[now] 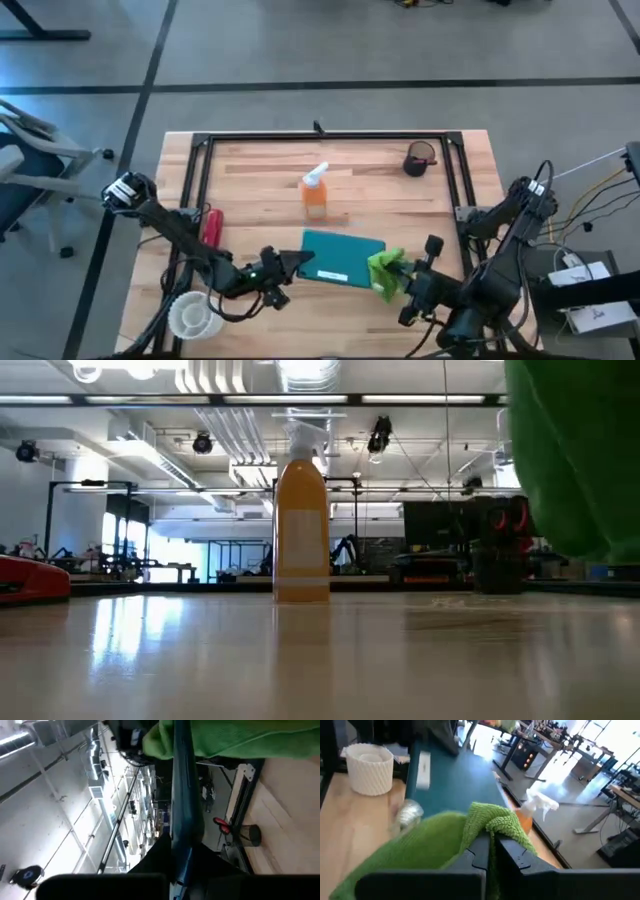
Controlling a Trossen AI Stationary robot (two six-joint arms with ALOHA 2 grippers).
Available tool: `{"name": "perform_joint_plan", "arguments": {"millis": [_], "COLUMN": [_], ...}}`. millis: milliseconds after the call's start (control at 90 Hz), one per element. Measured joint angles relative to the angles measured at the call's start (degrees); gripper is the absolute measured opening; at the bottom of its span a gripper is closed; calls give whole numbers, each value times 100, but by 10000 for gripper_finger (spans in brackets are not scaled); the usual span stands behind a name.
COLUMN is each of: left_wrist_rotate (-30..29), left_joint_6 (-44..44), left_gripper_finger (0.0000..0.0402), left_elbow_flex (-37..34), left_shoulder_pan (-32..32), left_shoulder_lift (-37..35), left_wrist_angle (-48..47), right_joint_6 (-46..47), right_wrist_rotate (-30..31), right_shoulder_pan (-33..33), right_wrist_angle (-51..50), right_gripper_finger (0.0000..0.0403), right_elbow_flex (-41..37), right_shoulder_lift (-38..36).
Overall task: Apply microfiber cloth
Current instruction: Wipe the front and back of the blue cellphone with the green microfiber cloth
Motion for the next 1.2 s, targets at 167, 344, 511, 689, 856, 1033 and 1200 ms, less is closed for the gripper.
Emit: {"name": "perform_joint_plan", "arguments": {"millis": [167,344,511,689,856,1033,1200], "left_wrist_rotate": [-1,-14,-30,-64,-75,-152,-303], "left_joint_6": [-311,-719,-657,-585,-585,-584,-503], "left_gripper_finger": [19,19,20,20,21,21,22], "left_elbow_flex": [-4,-7,-12,-23,-33,-33,-33], "left_shoulder_pan": [51,51,75,142,150,101,101], "left_shoulder_lift": [98,118,120,124,128,139,139], "left_wrist_angle": [-162,-590,-723,-763,-807,-848,-930], "right_joint_6": [-1359,-1581,-1792,-2735,-2487,-1171,506], "right_wrist_rotate": [-471,-1113,-1370,-1949,-1778,-1561,-1551], "right_shoulder_pan": [-465,-1141,-1629,-1925,-1976,-1880,-1554], "right_wrist_angle": [1253,1568,2087,3328,3034,1464,-320], "right_gripper_finger": [0,0,0,0,0,0,0], "right_elbow_flex": [7,7,7,11,28,31,22], "right_shoulder_lift": [96,371,769,1063,1094,980,966]}}
